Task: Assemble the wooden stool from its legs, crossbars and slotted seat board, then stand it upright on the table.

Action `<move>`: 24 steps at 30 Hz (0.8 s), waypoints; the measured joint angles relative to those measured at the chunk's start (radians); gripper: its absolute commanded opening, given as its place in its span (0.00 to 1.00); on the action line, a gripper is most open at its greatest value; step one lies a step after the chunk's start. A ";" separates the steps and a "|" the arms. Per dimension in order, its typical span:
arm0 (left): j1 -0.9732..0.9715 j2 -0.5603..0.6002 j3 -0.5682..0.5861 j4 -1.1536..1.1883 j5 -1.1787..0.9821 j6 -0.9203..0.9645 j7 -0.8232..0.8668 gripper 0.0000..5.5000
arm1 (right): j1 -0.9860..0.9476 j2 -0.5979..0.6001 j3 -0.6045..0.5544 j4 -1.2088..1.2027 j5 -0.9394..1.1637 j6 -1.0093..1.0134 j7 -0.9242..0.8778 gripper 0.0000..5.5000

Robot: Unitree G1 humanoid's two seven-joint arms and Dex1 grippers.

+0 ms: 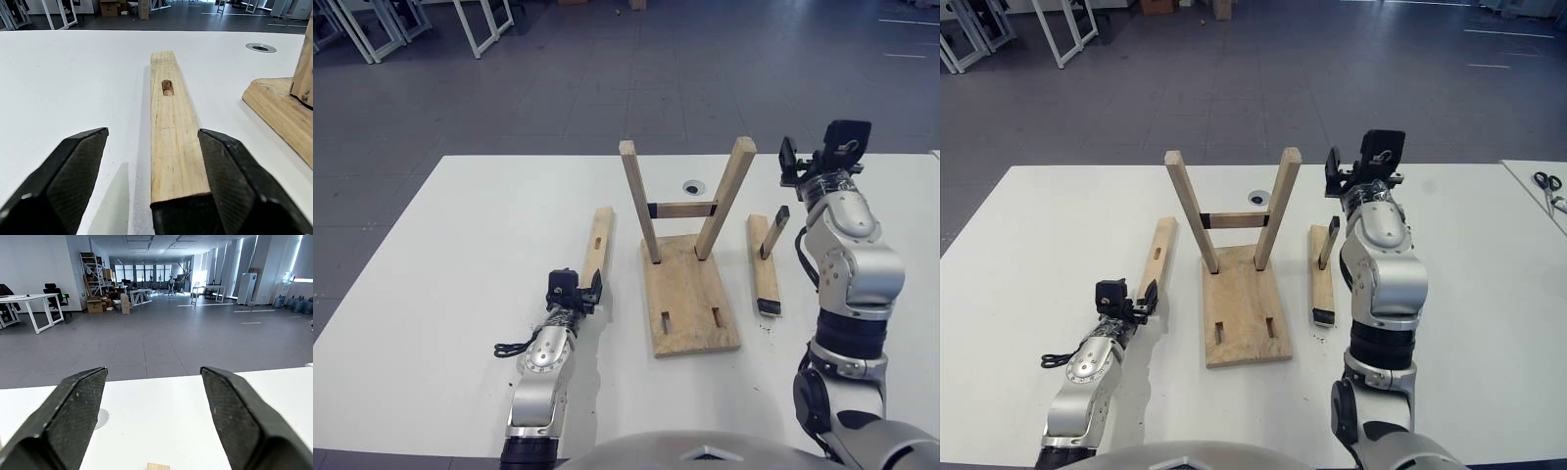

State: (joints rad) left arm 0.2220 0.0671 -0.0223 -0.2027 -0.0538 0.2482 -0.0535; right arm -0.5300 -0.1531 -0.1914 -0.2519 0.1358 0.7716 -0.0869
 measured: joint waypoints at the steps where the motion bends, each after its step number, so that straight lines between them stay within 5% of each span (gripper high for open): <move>1: 0.000 0.000 0.000 0.000 0.000 0.001 0.000 0.62 | -0.021 0.003 -0.011 0.004 0.006 -0.006 -0.004 0.63; 6: -0.001 0.000 0.000 0.000 0.002 0.012 0.000 0.62 | -0.123 0.007 -0.021 0.005 -0.006 -0.070 -0.031 0.63; 15: -0.021 0.000 -0.001 0.003 0.004 0.015 0.000 0.62 | 0.095 0.010 0.074 0.222 -0.093 -0.206 -0.021 0.63; 22: -0.017 -0.018 -0.002 0.002 0.011 0.010 0.002 0.62 | 0.120 -0.006 0.009 -0.150 0.002 -0.194 0.032 0.79; 24: 0.000 -0.023 -0.002 0.001 0.013 0.008 0.003 0.62 | 0.289 -0.014 0.031 -0.301 0.006 -0.096 0.049 0.86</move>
State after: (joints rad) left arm 0.2219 0.0446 -0.0239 -0.2021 -0.0404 0.2561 -0.0504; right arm -0.2412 -0.1669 -0.1609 -0.5526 0.1421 0.6760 -0.0376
